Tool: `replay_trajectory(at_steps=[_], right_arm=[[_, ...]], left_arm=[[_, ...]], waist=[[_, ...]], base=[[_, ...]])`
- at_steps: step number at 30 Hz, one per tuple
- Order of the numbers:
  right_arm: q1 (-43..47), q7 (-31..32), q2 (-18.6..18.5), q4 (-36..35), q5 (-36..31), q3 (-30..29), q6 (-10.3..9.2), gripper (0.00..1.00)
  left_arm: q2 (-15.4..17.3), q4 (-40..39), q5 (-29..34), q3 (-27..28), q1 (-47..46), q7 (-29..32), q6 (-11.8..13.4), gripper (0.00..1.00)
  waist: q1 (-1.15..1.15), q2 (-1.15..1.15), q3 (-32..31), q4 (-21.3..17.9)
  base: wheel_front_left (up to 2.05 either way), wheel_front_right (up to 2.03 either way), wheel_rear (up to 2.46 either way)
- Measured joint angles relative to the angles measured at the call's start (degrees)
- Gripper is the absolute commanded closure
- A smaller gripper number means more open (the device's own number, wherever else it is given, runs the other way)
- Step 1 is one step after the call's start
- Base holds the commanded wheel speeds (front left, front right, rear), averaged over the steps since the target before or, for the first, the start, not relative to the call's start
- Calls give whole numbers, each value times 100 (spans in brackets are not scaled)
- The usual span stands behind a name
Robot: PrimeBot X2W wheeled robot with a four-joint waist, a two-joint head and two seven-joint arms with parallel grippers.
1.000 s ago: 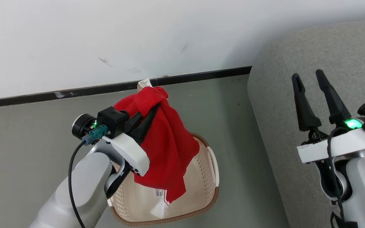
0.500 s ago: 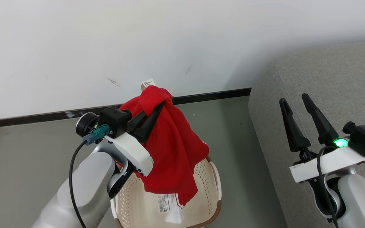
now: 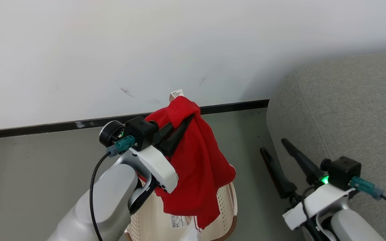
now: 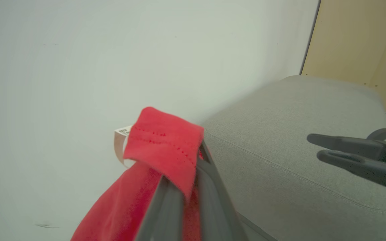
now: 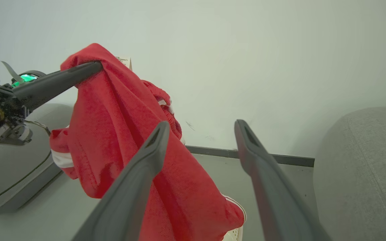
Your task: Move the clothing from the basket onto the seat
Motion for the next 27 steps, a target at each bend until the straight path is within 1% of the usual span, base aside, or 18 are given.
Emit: replay_trajectory(at_steps=[6, 14, 27], right_arm=[[-80, 1, -35, 333, 34, 758, 0, 0], [-451, 1, 16, 791, 291, 1435, 0, 0], [-1064, 1, 144, 1641, 536, 2084, 0, 0]], left_arm=[[-56, -100, -58, -162, -36, 97, 0, 100], [-133, -162, -100, -315, -250, 203, 0, 100], [-231, -324, -166, -581, -472, 296, 0, 100]], waist=[[0, 0, 56, 94], [0, 0, 116, 247], [0, 0, 247, 446]], base=[[0, 0, 0], [0, 0, 0], [0, 0, 0]])
